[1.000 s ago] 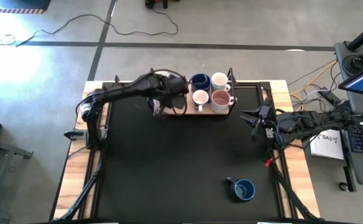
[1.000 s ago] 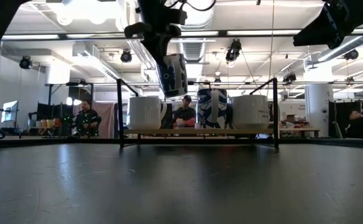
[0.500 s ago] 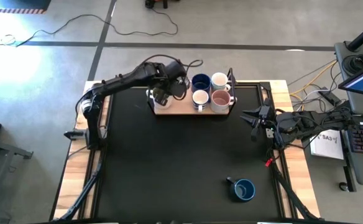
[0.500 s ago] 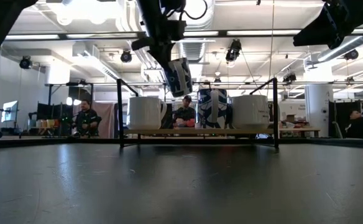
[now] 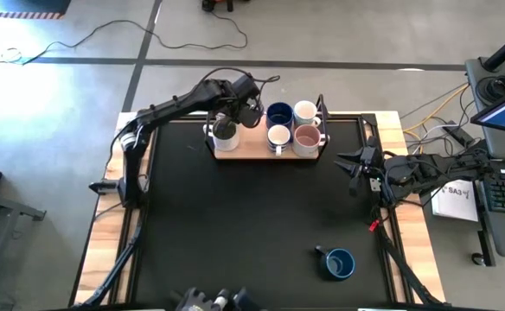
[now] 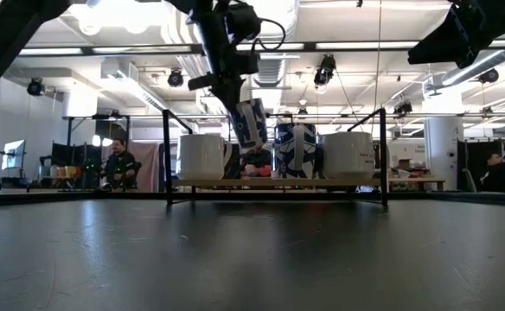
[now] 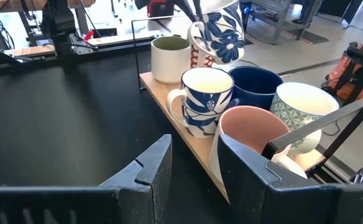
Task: Place coffee mugs
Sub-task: Put the blue mug on the shelf
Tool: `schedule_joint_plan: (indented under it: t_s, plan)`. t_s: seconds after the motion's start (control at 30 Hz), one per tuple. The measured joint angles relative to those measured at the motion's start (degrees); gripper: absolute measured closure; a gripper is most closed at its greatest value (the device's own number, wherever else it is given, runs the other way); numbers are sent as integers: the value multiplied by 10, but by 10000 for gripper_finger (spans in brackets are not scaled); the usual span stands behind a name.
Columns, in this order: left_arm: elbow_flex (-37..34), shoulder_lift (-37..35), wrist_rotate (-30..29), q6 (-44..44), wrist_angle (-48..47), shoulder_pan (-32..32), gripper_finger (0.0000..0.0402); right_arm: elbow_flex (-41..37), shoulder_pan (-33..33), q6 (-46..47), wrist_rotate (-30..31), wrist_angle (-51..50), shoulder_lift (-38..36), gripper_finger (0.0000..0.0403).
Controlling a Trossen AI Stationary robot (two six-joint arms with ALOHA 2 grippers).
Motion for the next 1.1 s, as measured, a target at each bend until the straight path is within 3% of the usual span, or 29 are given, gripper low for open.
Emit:
schedule_joint_plan:
  t_s: [1.1]
  plan:
    - [-1,62,36,-2,-18,23,388,0,0,0,0,0,0,282]
